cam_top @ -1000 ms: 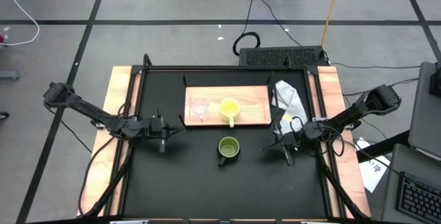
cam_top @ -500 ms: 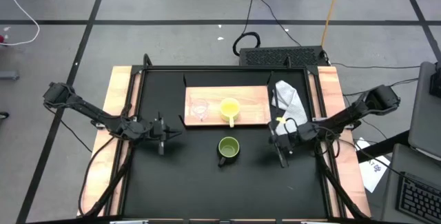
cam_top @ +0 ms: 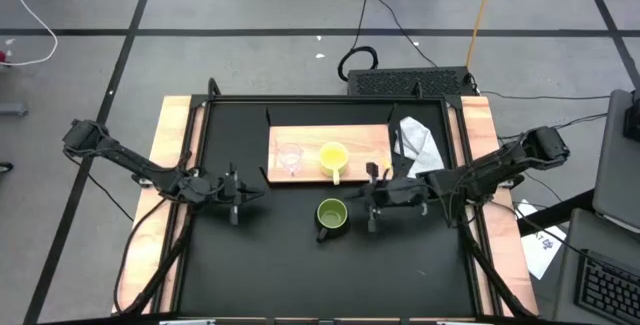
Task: Stack small to large cups/mugs on shelf
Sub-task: Put the black mug on the shelf
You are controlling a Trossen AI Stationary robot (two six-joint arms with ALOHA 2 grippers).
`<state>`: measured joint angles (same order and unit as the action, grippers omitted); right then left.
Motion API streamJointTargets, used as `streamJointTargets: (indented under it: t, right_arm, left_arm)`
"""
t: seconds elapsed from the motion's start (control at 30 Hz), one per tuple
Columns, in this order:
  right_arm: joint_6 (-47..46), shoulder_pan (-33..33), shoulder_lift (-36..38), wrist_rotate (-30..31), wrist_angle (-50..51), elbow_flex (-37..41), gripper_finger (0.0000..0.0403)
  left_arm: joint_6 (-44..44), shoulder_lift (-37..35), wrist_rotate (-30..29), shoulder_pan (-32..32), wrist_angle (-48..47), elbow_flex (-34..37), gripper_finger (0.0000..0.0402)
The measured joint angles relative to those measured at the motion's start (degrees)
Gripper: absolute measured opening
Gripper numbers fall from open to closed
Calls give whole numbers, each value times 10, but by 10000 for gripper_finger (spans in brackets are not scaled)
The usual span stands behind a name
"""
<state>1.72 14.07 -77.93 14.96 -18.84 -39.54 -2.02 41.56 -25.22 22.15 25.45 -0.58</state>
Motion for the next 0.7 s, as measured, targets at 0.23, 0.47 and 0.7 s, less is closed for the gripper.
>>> streamJointTargets:
  t: [0.23,0.47,0.7]
  right_arm:
    - [-27,0,4,-2,108,-70,76]
    - [-96,1,4,-2,142,-110,171]
    - [-135,3,5,-4,230,-173,217]
  left_arm:
    - [2,0,27,0,-2,0,4]
    - [2,0,28,0,-4,0,13]
    - [3,1,28,0,-5,0,27]
